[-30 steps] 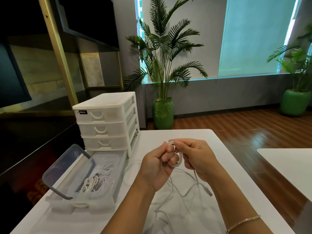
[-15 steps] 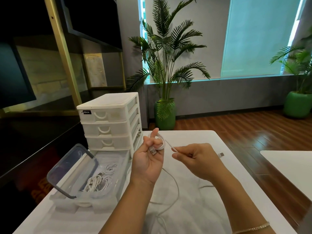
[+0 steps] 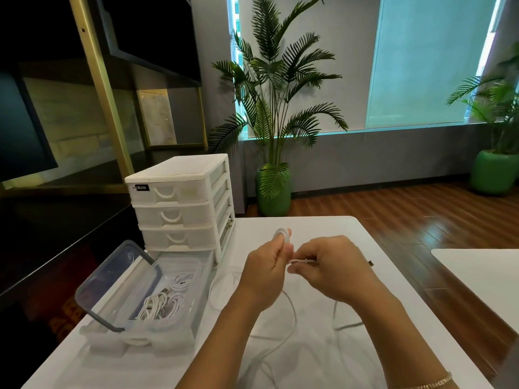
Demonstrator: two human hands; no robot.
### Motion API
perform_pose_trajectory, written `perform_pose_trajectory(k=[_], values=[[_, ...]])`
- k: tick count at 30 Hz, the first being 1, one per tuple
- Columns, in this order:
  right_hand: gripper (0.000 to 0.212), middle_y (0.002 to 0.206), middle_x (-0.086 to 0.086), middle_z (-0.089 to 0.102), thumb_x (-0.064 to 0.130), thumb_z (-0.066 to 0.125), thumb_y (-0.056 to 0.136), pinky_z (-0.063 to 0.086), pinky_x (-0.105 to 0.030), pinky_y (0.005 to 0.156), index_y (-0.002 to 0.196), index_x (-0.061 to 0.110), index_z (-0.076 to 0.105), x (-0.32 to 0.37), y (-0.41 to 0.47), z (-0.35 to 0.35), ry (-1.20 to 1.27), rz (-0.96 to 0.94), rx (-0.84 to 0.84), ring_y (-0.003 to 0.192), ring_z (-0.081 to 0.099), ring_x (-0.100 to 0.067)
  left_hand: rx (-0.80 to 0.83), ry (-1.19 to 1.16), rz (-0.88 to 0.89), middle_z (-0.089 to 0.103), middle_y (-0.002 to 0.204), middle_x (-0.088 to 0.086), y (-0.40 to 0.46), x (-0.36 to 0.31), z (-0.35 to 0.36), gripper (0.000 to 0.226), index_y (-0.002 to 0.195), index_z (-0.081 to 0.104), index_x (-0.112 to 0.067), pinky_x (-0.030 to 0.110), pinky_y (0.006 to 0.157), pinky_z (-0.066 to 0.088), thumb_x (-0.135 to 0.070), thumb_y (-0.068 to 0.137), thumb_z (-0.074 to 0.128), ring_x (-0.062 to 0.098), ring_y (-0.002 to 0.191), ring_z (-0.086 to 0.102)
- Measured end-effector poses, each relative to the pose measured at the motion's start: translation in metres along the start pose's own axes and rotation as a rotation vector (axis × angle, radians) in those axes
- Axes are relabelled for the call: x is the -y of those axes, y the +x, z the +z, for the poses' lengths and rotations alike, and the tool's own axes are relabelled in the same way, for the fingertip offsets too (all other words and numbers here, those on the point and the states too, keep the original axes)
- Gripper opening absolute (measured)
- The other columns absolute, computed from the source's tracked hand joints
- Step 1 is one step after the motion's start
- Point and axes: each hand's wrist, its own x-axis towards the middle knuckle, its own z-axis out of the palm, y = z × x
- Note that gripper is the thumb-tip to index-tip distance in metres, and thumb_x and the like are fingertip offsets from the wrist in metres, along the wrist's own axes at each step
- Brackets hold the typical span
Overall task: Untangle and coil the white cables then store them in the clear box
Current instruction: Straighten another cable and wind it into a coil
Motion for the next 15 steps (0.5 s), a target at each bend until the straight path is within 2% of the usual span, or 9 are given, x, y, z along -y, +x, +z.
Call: perform_pose_trajectory(k=[1,2,3,4,5,7,9,12,15], values=[[0.023,0.095,0.007,0.072,0.038,0.062,0.085,0.047,-0.018,0.075,0.101,0.025,0.072,-0.001,0.0,-0.001,0.009,0.014,-0.014,0.073,0.055,-0.004,0.027,0.04,0.009,0.052,0.13,-0.013,0.0,0.002,0.0,0.045,0.141,0.041,-0.015,0.005,0.094,0.034,-0.031,0.099,0.033,0.001,0.117,0.049],[0.021,0.096,0.007,0.071,0.037,0.063,0.084,0.048,-0.02,0.076,0.099,0.025,0.073,-0.003,0.0,-0.002,0.017,0.028,-0.031,0.075,0.056,-0.005,0.051,0.062,0.002,0.055,0.129,-0.01,0.0,0.004,0.0,0.044,0.139,0.044,-0.015,0.011,0.098,0.035,-0.031,0.099,0.032,0.002,0.116,0.05],[0.02,0.095,0.007,0.071,0.037,0.064,0.083,0.05,-0.022,0.077,0.097,0.024,0.073,-0.005,0.0,-0.004,0.023,0.042,-0.052,0.077,0.058,-0.006,0.073,0.065,-0.009,0.063,0.117,-0.007,0.0,0.006,-0.001,0.042,0.13,0.053,-0.013,0.015,0.098,0.039,-0.032,0.099,0.032,0.003,0.105,0.055],[0.019,0.095,0.007,0.07,0.037,0.066,0.082,0.051,-0.024,0.078,0.095,0.024,0.073,-0.008,-0.001,-0.005,0.033,0.056,-0.072,0.078,0.058,-0.007,0.095,0.05,-0.021,0.065,0.095,-0.007,0.0,0.007,-0.002,0.039,0.114,0.062,-0.013,0.014,0.09,0.044,-0.033,0.099,0.032,0.003,0.088,0.057],[0.019,0.093,0.008,0.069,0.036,0.067,0.081,0.051,-0.024,0.076,0.094,0.024,0.072,-0.011,-0.001,-0.007,0.047,0.07,-0.09,0.079,0.058,-0.008,0.121,0.029,-0.034,0.06,0.078,-0.008,-0.001,0.007,-0.002,0.036,0.094,0.063,-0.017,0.01,0.079,0.043,-0.033,0.099,0.031,0.004,0.074,0.054],[0.019,0.085,0.01,0.063,0.037,0.068,0.08,0.045,-0.019,0.068,0.092,0.024,0.072,-0.017,-0.001,-0.009,0.064,0.085,-0.111,0.075,0.055,-0.007,0.151,-0.005,-0.048,0.052,0.066,-0.007,-0.001,0.006,-0.002,0.035,0.072,0.053,-0.025,0.004,0.064,0.039,-0.031,0.1,0.031,0.007,0.064,0.048],[0.017,0.083,0.01,0.061,0.039,0.066,0.081,0.038,-0.017,0.061,0.091,0.026,0.072,-0.02,-0.001,-0.008,0.059,0.086,-0.12,0.072,0.052,-0.007,0.177,-0.05,-0.053,0.052,0.065,-0.006,-0.001,0.006,-0.003,0.038,0.069,0.05,-0.026,0.004,0.06,0.039,-0.03,0.1,0.03,0.007,0.063,0.047],[0.02,0.089,0.007,0.064,0.041,0.061,0.085,0.037,-0.016,0.061,0.094,0.026,0.071,-0.023,0.001,-0.004,0.058,0.087,-0.127,0.076,0.053,-0.008,0.205,-0.122,-0.064,0.05,0.064,-0.007,0.0,0.003,-0.005,0.036,0.076,0.055,-0.031,0.008,0.063,0.041,-0.03,0.101,0.03,0.006,0.062,0.047],[0.027,0.095,0.005,0.066,0.043,0.056,0.087,0.04,-0.017,0.065,0.1,0.023,0.069,-0.023,0.002,0.001,0.061,0.075,-0.103,0.079,0.054,-0.009,0.228,-0.222,-0.11,0.047,0.058,-0.009,0.002,0.003,-0.01,0.037,0.075,0.059,-0.024,0.021,0.064,0.043,-0.03,0.1,0.032,0.008,0.06,0.045]])
